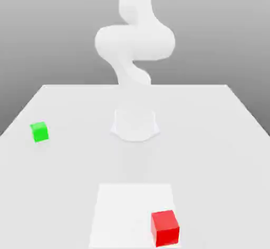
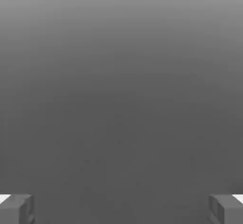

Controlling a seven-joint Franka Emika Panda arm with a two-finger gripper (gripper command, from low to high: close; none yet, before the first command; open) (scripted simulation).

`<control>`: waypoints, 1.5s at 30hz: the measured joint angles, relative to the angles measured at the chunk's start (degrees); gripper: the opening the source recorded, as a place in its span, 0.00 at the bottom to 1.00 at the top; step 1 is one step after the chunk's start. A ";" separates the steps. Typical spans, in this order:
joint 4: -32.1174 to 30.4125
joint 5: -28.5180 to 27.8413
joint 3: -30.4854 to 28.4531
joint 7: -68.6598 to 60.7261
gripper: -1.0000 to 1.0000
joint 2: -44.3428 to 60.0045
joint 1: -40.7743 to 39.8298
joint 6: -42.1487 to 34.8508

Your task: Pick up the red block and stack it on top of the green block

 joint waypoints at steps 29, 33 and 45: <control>-8.38 -2.90 2.47 -1.66 0.50 60.59 4.16 27.29; -8.16 -3.12 2.30 -1.49 0.00 62.04 4.29 28.52; -11.73 -3.85 -2.28 0.92 0.00 49.62 0.12 20.00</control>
